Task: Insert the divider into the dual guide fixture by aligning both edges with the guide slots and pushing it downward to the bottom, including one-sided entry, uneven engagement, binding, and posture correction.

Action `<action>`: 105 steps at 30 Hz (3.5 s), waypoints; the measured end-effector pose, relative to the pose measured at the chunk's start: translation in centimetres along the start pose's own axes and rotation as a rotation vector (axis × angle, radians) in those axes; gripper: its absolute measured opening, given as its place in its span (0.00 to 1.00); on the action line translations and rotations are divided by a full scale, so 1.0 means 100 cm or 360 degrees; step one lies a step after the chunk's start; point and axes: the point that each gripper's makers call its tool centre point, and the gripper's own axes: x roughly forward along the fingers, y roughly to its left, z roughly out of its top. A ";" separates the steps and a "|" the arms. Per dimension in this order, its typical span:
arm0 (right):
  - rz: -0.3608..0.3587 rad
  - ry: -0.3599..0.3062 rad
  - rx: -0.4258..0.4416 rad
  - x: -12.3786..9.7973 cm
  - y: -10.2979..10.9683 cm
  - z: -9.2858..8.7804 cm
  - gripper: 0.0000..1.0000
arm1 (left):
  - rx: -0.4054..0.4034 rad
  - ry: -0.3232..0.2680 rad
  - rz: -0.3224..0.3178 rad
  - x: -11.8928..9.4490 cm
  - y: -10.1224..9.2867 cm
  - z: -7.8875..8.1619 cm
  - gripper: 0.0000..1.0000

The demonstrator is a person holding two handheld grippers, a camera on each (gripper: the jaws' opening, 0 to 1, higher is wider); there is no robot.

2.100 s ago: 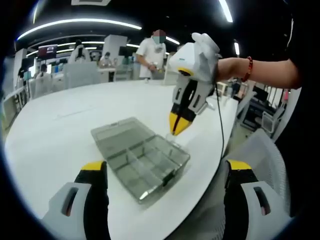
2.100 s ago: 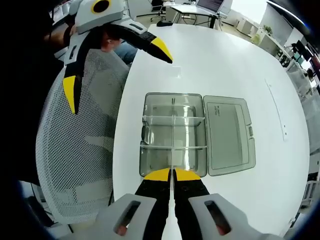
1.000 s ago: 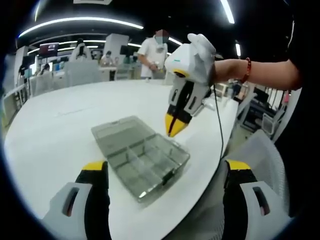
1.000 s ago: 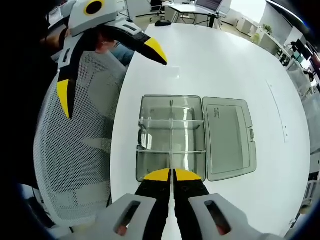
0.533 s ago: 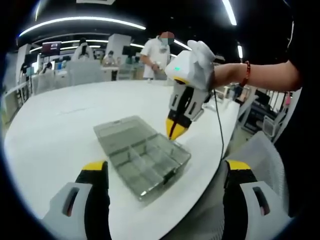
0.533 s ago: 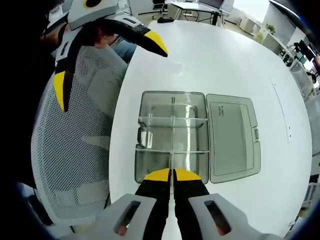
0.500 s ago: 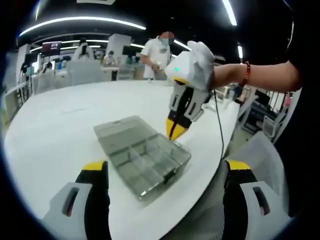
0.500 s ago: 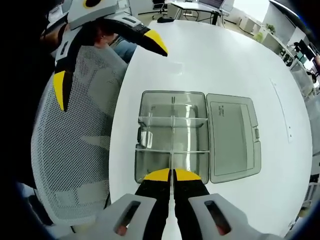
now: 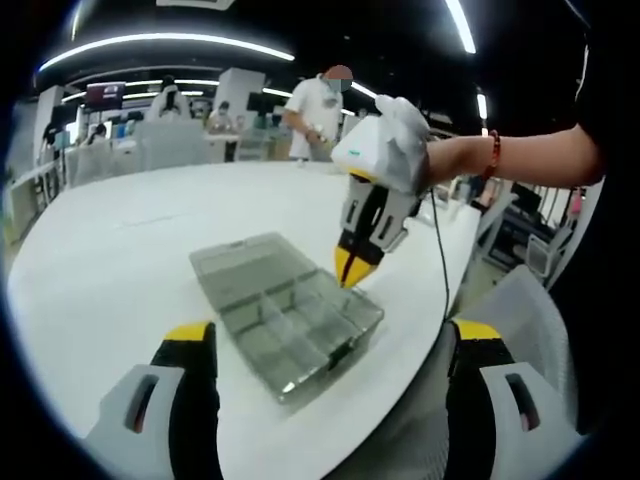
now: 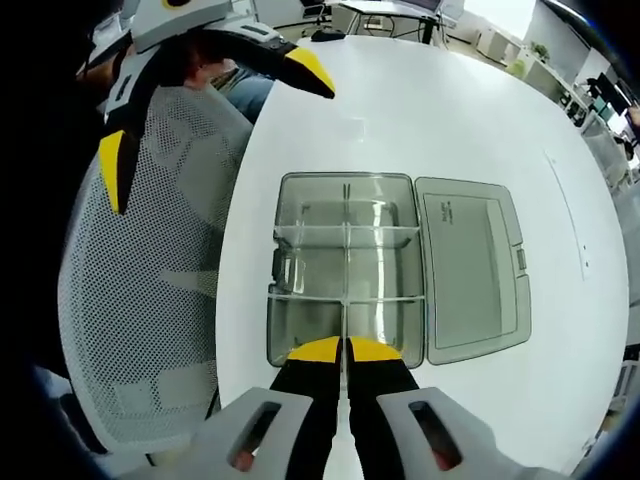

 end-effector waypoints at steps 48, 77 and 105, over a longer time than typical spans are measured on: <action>-0.0051 -0.0022 0.0138 0.018 -0.003 -0.007 0.00 | 0.0011 0.0027 -0.0017 0.005 -0.004 0.001 0.94; -0.0256 -0.0196 0.0348 -0.004 -0.007 -0.007 0.07 | 0.0048 0.0070 -0.0056 0.012 -0.013 0.001 0.94; -0.0447 -0.0365 0.0675 -0.024 0.002 -0.037 0.19 | 0.0094 0.0073 -0.0142 0.021 -0.035 0.007 0.95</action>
